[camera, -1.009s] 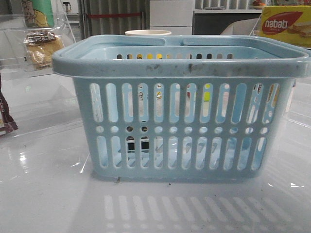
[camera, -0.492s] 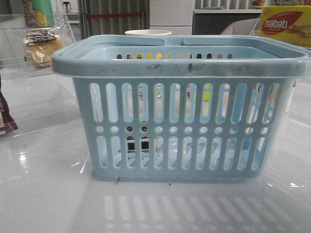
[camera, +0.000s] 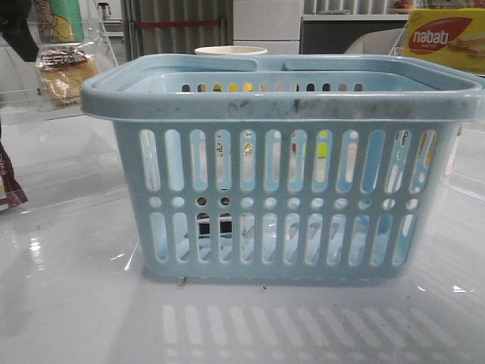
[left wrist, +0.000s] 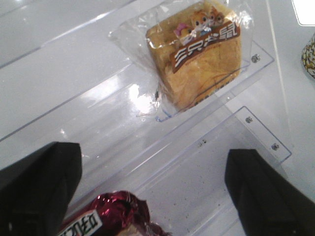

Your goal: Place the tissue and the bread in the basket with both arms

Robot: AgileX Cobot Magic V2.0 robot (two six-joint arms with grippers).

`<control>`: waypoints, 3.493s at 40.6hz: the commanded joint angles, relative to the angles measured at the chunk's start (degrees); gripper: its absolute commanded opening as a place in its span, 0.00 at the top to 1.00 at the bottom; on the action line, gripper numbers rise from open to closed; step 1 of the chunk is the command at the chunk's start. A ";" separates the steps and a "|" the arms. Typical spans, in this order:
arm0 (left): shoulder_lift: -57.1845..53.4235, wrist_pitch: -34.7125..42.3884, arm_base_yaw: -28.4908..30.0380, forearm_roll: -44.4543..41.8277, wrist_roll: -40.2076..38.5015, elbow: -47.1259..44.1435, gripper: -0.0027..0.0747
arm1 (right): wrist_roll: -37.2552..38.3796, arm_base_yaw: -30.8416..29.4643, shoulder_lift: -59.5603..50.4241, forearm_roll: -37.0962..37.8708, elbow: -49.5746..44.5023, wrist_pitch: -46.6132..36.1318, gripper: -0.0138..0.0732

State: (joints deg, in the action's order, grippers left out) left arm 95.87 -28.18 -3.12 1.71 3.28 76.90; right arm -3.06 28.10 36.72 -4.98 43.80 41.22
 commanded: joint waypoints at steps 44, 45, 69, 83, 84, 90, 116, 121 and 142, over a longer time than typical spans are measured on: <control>16.67 6.78 2.18 24.16 18.45 18.73 0.51 | -0.63 0.00 -0.08 0.67 1.49 -4.06 0.21; 16.67 6.37 2.18 24.16 18.45 18.73 0.55 | -0.63 0.00 -0.08 0.67 1.49 -4.06 0.21; 2.74 -4.79 2.08 24.17 18.55 18.73 0.85 | -0.63 0.00 -0.08 0.67 1.49 -4.06 0.21; -11.51 -6.68 -6.56 24.41 20.94 12.47 0.85 | -0.63 0.00 -0.08 0.67 1.49 -4.06 0.21; -12.23 -6.29 -7.60 24.41 21.21 11.56 0.85 | -0.63 0.00 -0.08 0.67 1.49 -4.06 0.21; -15.32 -3.24 -15.54 24.41 22.58 5.11 0.85 | -0.63 0.00 -0.08 0.67 1.49 -4.06 0.21; -3.70 5.08 -34.32 24.24 22.59 -0.08 0.54 | -0.63 0.00 -0.08 0.67 1.49 -4.06 0.21; -4.27 4.73 -34.32 24.24 22.59 0.03 0.34 | -0.63 0.00 -0.08 0.67 1.49 -4.06 0.21; -26.80 -3.22 -34.32 18.14 22.59 -3.40 0.34 | -0.63 0.00 -0.08 0.67 1.49 -4.06 0.21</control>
State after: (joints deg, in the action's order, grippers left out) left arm 74.45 -33.45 -37.13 19.38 25.75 73.82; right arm -3.06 28.10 36.72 -4.95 43.80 41.34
